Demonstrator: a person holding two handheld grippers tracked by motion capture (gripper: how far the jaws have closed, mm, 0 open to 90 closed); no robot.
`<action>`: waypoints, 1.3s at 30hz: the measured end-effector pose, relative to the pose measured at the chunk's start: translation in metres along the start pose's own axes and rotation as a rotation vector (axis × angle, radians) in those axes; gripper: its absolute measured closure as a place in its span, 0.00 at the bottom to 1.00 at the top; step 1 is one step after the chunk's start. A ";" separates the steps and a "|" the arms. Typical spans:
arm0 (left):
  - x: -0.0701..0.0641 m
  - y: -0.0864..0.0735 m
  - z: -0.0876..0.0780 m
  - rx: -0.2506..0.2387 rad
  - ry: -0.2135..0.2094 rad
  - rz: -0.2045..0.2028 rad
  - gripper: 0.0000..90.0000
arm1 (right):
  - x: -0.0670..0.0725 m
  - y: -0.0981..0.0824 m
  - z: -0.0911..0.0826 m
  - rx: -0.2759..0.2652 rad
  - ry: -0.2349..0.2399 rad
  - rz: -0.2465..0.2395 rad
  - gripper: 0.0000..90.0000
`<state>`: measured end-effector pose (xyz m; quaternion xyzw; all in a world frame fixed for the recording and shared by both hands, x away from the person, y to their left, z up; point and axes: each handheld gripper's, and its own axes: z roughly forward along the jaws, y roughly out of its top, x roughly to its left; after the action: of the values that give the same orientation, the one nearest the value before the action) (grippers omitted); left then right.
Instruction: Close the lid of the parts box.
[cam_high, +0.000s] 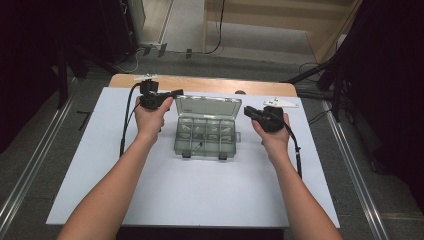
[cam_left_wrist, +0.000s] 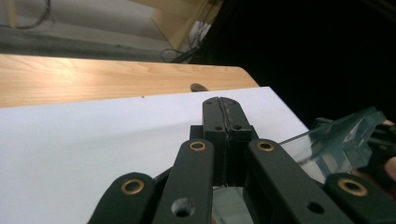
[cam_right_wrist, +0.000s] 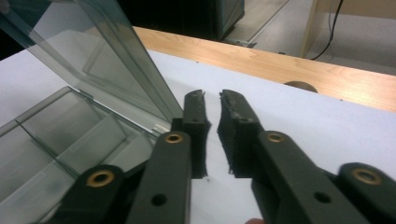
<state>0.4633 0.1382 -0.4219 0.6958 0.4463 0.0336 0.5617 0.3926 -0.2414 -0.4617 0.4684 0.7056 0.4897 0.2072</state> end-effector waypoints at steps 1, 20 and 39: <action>-0.001 -0.001 -0.001 -0.002 -0.003 0.001 1.00 | 0.002 0.002 0.000 -0.004 0.002 0.004 0.96; -0.013 -0.016 -0.015 -0.011 -0.024 0.055 1.00 | 0.019 0.021 -0.008 -0.009 0.004 0.059 1.00; -0.028 -0.032 -0.033 -0.031 -0.045 0.121 1.00 | 0.036 0.014 -0.023 -0.034 0.016 0.030 1.00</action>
<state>0.4096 0.1438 -0.4235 0.7132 0.3903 0.0589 0.5792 0.3648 -0.2200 -0.4335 0.4713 0.6918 0.5084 0.2020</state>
